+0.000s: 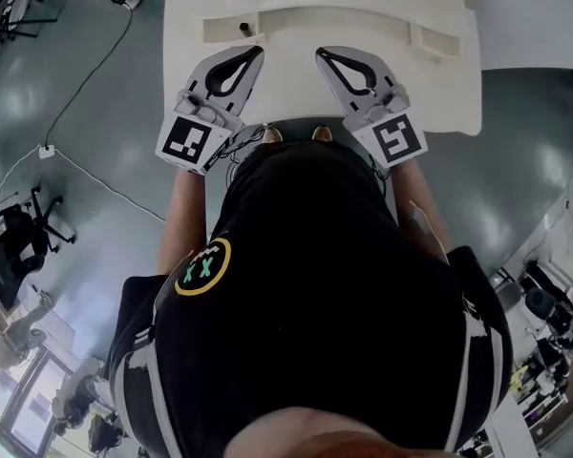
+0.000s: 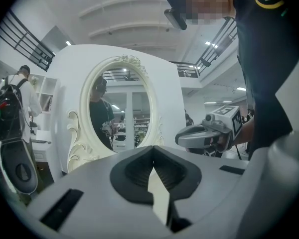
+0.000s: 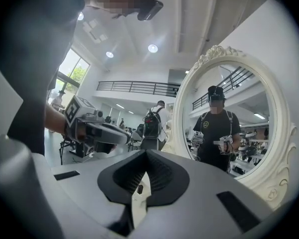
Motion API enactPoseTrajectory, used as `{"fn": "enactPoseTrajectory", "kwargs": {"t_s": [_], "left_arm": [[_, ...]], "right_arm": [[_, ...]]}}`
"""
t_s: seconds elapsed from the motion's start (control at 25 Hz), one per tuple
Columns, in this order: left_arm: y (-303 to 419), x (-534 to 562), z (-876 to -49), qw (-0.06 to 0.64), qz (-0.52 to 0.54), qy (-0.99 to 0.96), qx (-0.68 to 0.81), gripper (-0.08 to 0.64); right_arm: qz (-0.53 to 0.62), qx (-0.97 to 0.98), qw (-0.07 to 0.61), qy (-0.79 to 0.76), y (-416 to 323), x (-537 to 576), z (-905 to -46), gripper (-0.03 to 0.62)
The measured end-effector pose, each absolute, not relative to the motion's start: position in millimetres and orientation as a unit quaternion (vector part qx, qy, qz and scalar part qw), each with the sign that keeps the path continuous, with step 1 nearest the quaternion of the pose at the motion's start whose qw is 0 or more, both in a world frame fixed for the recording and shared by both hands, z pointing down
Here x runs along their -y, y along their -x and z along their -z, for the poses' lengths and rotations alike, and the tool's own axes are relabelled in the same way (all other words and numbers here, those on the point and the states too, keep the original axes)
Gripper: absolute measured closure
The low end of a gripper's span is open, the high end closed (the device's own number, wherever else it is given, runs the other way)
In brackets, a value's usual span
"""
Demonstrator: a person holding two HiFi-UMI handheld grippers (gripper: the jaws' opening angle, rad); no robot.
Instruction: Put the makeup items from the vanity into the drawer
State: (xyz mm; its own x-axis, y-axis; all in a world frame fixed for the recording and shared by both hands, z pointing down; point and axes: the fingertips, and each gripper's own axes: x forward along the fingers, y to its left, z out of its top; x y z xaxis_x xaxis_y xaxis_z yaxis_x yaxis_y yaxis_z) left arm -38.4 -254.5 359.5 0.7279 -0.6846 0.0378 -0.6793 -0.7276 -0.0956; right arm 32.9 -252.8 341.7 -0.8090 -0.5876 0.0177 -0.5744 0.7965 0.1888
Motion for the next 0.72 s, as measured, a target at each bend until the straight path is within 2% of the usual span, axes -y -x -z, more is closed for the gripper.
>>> {"fn": "enactPoseTrajectory", "kwargs": {"t_s": [0.72], "left_arm": [[46.7,254.0,-359.5,0.039,0.032,0.920,-0.388,0.540]], "right_arm": [[0.094,0.953,0.036,-0.284,-23.4,255.7,-340.7,0.572]]}}
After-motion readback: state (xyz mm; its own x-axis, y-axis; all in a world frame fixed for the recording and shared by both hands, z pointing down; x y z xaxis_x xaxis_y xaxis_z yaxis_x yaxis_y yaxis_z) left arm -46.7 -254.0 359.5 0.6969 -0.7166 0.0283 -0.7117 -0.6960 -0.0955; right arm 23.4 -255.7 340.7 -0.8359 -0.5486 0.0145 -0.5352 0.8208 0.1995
